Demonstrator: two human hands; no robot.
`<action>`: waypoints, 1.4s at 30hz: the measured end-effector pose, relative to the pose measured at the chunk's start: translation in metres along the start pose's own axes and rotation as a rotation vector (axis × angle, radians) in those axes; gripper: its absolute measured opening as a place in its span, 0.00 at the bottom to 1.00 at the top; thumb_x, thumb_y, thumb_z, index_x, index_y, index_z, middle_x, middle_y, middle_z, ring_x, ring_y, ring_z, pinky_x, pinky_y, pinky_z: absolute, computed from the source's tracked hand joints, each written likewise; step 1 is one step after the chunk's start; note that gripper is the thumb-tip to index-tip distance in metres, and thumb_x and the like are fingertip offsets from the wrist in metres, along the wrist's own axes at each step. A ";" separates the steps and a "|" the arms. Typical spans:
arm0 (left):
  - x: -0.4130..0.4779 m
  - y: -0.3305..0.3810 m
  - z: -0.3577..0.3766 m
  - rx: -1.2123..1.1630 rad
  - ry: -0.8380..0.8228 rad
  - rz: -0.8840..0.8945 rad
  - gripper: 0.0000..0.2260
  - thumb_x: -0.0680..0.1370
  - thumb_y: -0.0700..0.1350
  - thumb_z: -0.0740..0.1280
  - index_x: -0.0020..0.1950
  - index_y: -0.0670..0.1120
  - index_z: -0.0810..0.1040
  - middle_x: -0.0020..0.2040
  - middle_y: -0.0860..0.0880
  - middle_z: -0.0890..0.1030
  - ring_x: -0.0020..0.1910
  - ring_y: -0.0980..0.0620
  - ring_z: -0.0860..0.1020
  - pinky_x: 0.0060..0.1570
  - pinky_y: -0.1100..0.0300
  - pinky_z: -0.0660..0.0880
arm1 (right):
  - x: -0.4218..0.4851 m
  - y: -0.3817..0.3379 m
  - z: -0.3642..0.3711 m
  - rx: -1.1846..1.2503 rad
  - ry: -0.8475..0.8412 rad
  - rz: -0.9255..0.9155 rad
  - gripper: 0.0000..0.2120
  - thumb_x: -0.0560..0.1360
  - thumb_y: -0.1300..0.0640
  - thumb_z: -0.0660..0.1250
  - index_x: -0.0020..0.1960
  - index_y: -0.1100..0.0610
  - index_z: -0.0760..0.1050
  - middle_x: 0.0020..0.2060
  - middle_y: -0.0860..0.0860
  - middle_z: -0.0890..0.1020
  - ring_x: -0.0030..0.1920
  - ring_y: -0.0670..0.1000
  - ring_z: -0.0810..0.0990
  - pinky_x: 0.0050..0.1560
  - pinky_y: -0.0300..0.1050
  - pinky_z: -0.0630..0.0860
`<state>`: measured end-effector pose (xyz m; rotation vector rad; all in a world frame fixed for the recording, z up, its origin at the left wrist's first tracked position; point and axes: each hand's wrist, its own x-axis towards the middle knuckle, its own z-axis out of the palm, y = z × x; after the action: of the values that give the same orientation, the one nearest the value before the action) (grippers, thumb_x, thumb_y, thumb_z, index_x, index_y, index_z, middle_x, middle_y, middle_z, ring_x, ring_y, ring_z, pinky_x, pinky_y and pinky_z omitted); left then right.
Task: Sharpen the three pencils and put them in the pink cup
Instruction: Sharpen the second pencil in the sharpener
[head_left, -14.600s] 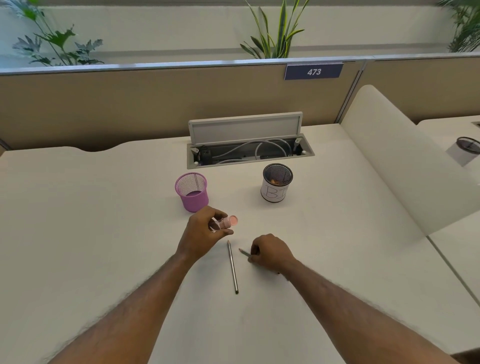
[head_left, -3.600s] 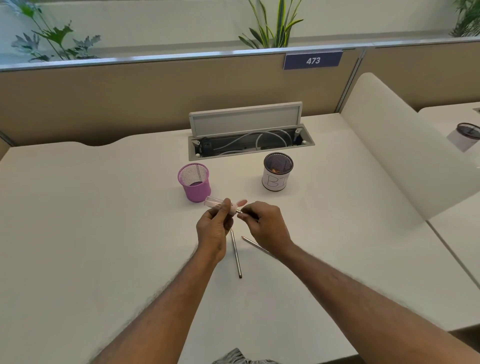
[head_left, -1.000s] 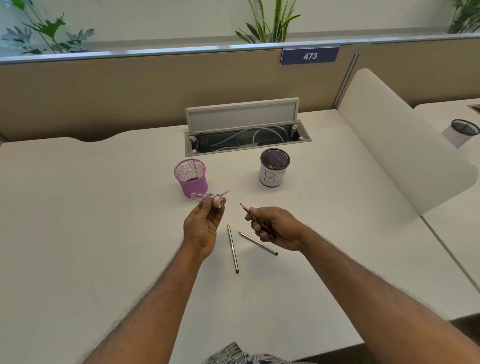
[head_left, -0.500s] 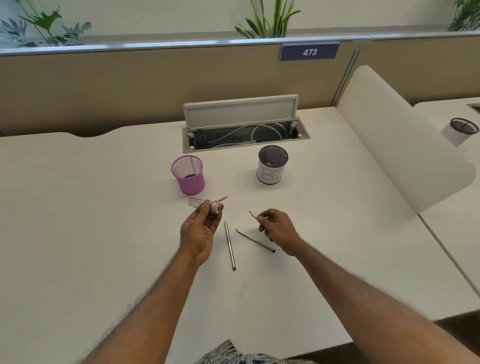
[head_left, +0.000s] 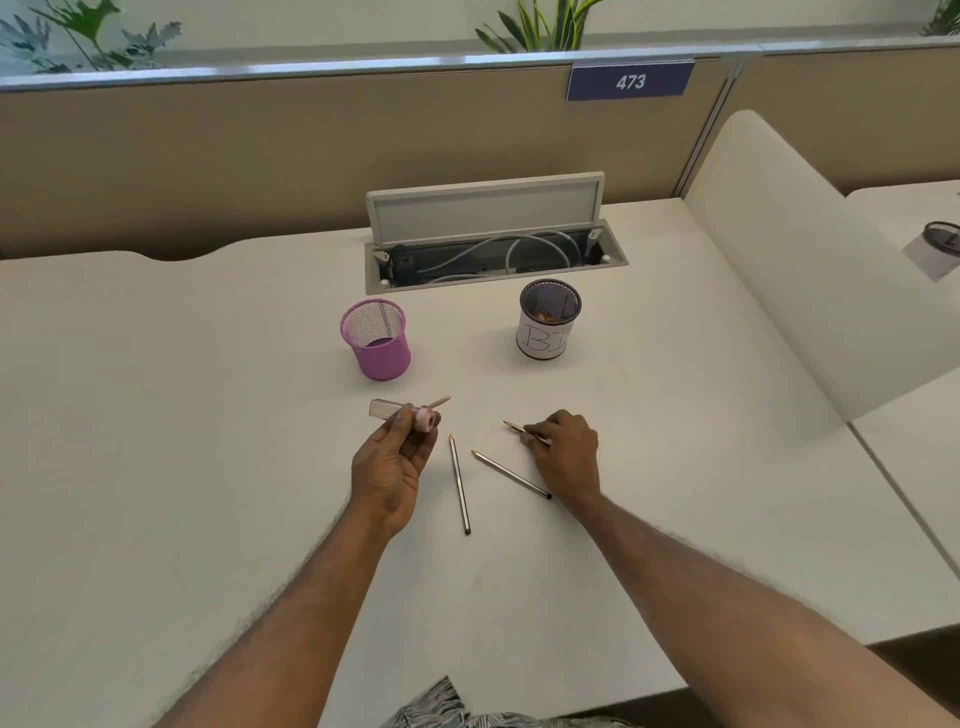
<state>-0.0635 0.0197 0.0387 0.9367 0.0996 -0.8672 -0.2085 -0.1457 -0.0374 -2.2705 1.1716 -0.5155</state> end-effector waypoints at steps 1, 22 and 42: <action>0.000 0.001 -0.001 0.003 0.002 0.001 0.10 0.81 0.40 0.63 0.42 0.41 0.81 0.39 0.47 0.83 0.45 0.52 0.84 0.47 0.61 0.80 | -0.001 0.001 0.001 0.004 0.024 -0.012 0.04 0.72 0.55 0.73 0.46 0.51 0.85 0.40 0.50 0.80 0.44 0.55 0.76 0.44 0.48 0.65; -0.002 0.005 -0.009 0.018 -0.005 0.040 0.09 0.82 0.42 0.61 0.46 0.40 0.77 0.53 0.41 0.79 0.45 0.54 0.83 0.54 0.61 0.79 | -0.006 0.001 -0.002 0.101 0.064 -0.024 0.12 0.73 0.53 0.73 0.55 0.53 0.82 0.45 0.50 0.77 0.49 0.53 0.74 0.50 0.47 0.63; -0.007 0.001 0.009 -0.055 -0.018 -0.017 0.08 0.81 0.41 0.62 0.48 0.39 0.79 0.54 0.40 0.80 0.47 0.51 0.83 0.57 0.58 0.78 | -0.043 -0.039 -0.046 0.324 -0.338 -0.038 0.03 0.77 0.58 0.66 0.44 0.55 0.74 0.38 0.49 0.81 0.37 0.46 0.81 0.41 0.45 0.74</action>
<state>-0.0702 0.0174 0.0477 0.8778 0.1154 -0.8840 -0.2325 -0.1040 0.0185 -2.0046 0.8149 -0.2940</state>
